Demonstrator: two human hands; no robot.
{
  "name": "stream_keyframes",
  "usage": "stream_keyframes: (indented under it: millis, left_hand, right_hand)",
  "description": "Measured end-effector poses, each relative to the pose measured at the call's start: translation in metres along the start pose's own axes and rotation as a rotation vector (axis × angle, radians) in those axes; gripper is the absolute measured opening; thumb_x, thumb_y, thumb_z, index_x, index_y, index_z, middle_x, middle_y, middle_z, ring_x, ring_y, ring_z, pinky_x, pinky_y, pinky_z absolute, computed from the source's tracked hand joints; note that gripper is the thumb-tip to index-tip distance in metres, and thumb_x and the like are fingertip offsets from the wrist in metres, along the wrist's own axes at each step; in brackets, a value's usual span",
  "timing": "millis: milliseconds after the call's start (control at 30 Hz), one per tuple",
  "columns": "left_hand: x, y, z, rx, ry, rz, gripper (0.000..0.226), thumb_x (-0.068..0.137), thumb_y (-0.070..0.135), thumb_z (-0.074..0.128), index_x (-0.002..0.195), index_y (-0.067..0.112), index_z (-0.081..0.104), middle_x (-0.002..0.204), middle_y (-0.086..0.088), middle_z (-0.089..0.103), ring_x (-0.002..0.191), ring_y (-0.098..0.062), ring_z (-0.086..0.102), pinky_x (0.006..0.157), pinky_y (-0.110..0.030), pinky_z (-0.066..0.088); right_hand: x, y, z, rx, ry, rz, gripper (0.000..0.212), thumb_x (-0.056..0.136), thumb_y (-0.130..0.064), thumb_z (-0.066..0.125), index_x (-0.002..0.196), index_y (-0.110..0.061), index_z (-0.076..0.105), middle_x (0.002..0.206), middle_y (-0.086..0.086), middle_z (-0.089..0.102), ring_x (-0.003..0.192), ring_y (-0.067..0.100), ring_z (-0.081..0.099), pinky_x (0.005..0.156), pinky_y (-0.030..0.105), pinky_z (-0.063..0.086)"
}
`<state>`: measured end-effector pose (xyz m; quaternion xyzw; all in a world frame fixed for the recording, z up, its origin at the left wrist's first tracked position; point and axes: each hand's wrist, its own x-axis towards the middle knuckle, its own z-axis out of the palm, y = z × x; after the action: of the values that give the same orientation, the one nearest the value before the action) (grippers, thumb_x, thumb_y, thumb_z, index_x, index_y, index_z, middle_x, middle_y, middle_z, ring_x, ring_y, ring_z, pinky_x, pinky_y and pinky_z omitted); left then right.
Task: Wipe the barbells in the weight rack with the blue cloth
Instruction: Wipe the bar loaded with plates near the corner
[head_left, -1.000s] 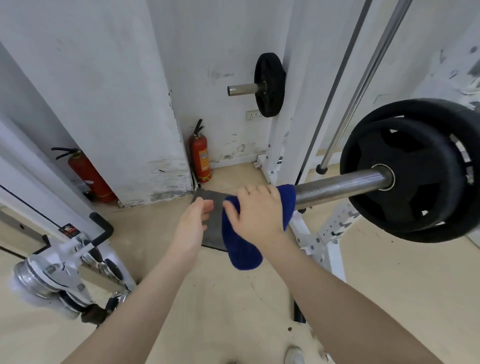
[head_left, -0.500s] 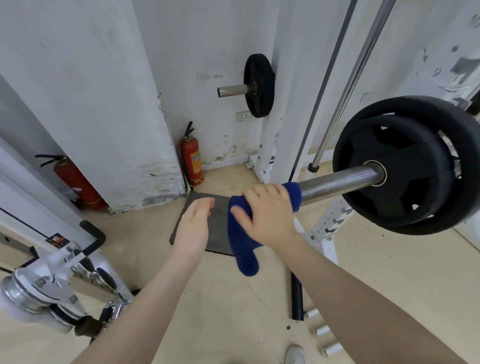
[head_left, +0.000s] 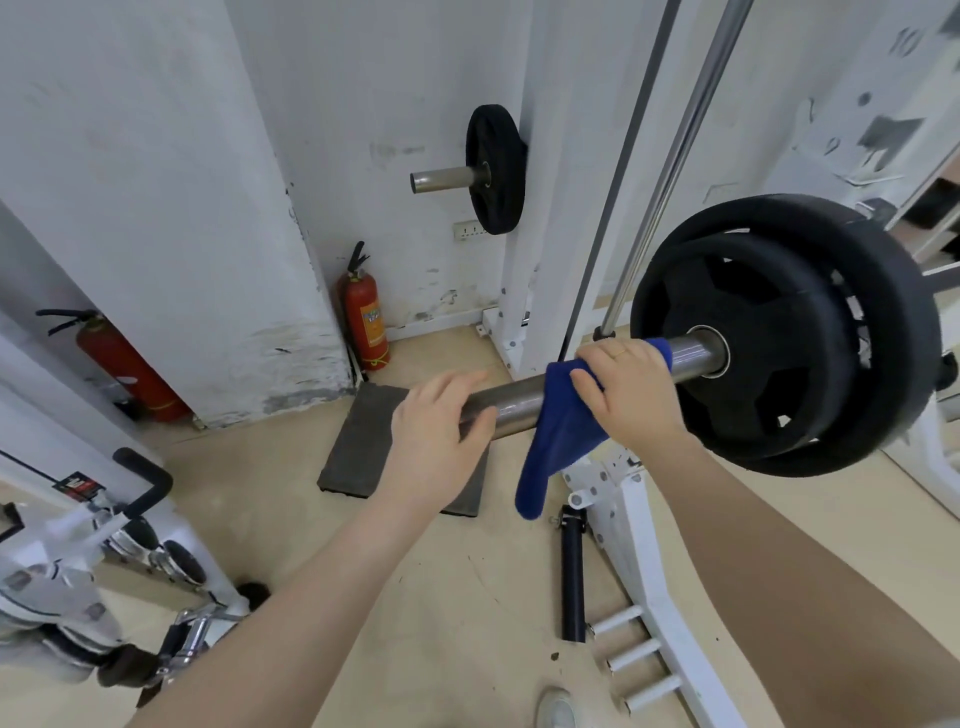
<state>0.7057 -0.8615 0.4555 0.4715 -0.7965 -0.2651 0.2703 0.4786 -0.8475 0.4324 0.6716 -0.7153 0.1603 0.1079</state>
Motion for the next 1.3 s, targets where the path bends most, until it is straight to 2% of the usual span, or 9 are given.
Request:
stream_keyframes:
  millis: [233, 400, 533, 700, 833, 1000, 1067, 1167, 1300]
  left_hand:
    - [0.007, -0.007, 0.006, 0.162, -0.082, 0.040, 0.040, 0.081, 0.025, 0.067, 0.120, 0.024, 0.057, 0.116, 0.001, 0.054, 0.109, -0.023, 0.049, 0.098, -0.044, 0.040]
    - [0.005, -0.003, 0.008, 0.197, -0.073, 0.026, 0.038, 0.083, 0.025, 0.065, 0.119, 0.023, 0.055, 0.118, 0.002, 0.052, 0.110, -0.021, 0.048, 0.100, -0.044, 0.039]
    - [0.005, -0.007, 0.005, 0.207, -0.139, 0.038, 0.035, 0.084, 0.022, 0.061, 0.119, 0.020, 0.053, 0.122, 0.000, 0.051, 0.115, -0.022, 0.044, 0.101, -0.042, 0.037]
    - [0.000, -0.007, -0.018, 0.014, -0.021, 0.015, 0.032, 0.072, 0.014, 0.042, 0.099, 0.022, 0.058, 0.115, 0.005, 0.056, 0.113, -0.020, 0.047, 0.098, -0.040, 0.041]
    - [-0.005, -0.005, -0.042, -0.173, 0.209, -0.006, 0.031, 0.083, -0.002, 0.045, 0.102, 0.022, 0.052, 0.113, 0.009, 0.050, 0.105, -0.005, 0.045, 0.089, -0.005, 0.034]
    - [-0.001, -0.026, -0.043, -0.158, 0.079, -0.072, 0.026, 0.094, 0.013, 0.045, 0.117, 0.013, 0.056, 0.121, -0.001, 0.052, 0.108, -0.006, 0.046, 0.078, 0.007, 0.029]
    - [-0.003, -0.031, -0.037, -0.085, -0.054, -0.084, 0.034, 0.093, 0.022, 0.049, 0.127, 0.015, 0.052, 0.129, -0.002, 0.049, 0.118, -0.011, 0.045, 0.090, -0.004, 0.028]
    - [-0.009, -0.034, -0.026, -0.010, -0.164, -0.055, 0.044, 0.092, 0.028, 0.053, 0.135, 0.023, 0.045, 0.132, 0.001, 0.046, 0.123, -0.014, 0.043, 0.095, -0.016, 0.027]
    - [-0.009, -0.036, -0.023, 0.016, -0.142, -0.047, 0.043, 0.091, 0.027, 0.054, 0.133, 0.026, 0.048, 0.131, 0.002, 0.048, 0.119, -0.015, 0.046, 0.092, -0.016, 0.028]
  right_hand:
    - [-0.002, 0.049, 0.007, -0.161, 0.070, 0.263, 0.028, 0.090, -0.017, 0.039, 0.097, -0.007, 0.065, 0.096, 0.011, 0.066, 0.097, 0.032, 0.057, 0.101, 0.047, 0.035]
    - [0.014, -0.006, -0.014, -0.295, -0.079, 0.219, 0.013, 0.088, -0.009, 0.046, 0.082, -0.013, 0.056, 0.072, 0.004, 0.060, 0.067, 0.024, 0.056, 0.068, 0.035, 0.038]
    - [0.011, -0.087, -0.013, -0.055, -0.165, -0.001, 0.014, 0.096, -0.016, 0.038, 0.102, -0.011, 0.049, 0.081, 0.003, 0.052, 0.070, 0.021, 0.048, 0.067, 0.032, 0.030]
    - [0.017, -0.123, -0.021, 0.337, -0.240, 0.165, 0.027, 0.101, -0.027, 0.029, 0.110, -0.010, 0.049, 0.073, 0.002, 0.051, 0.080, 0.026, 0.059, 0.063, 0.031, 0.034]
    - [-0.013, -0.140, -0.046, 0.368, -0.206, -0.011, 0.036, 0.101, -0.035, 0.026, 0.114, -0.011, 0.049, 0.090, 0.010, 0.066, 0.083, 0.030, 0.061, 0.065, 0.033, 0.034]
    - [-0.049, -0.142, 0.008, 0.056, -0.667, -0.165, 0.028, 0.098, -0.025, 0.042, 0.121, -0.010, 0.048, 0.108, 0.012, 0.060, 0.094, 0.034, 0.061, 0.071, 0.040, 0.046]
    - [-0.056, -0.128, 0.033, 0.324, -0.619, 0.350, 0.028, 0.099, -0.021, 0.037, 0.119, -0.008, 0.052, 0.114, 0.016, 0.059, 0.101, 0.034, 0.059, 0.080, 0.041, 0.047]
    - [-0.049, -0.119, 0.049, 1.251, -0.336, 1.341, 0.042, 0.102, -0.025, 0.026, 0.131, -0.002, 0.045, 0.131, 0.020, 0.052, 0.114, 0.036, 0.053, 0.090, 0.042, 0.045]
    - [-0.028, -0.147, 0.043, 2.428, -0.144, 1.482, 0.041, 0.100, -0.037, 0.035, 0.119, -0.008, 0.056, 0.103, 0.019, 0.068, 0.092, 0.032, 0.062, 0.072, 0.041, 0.053]
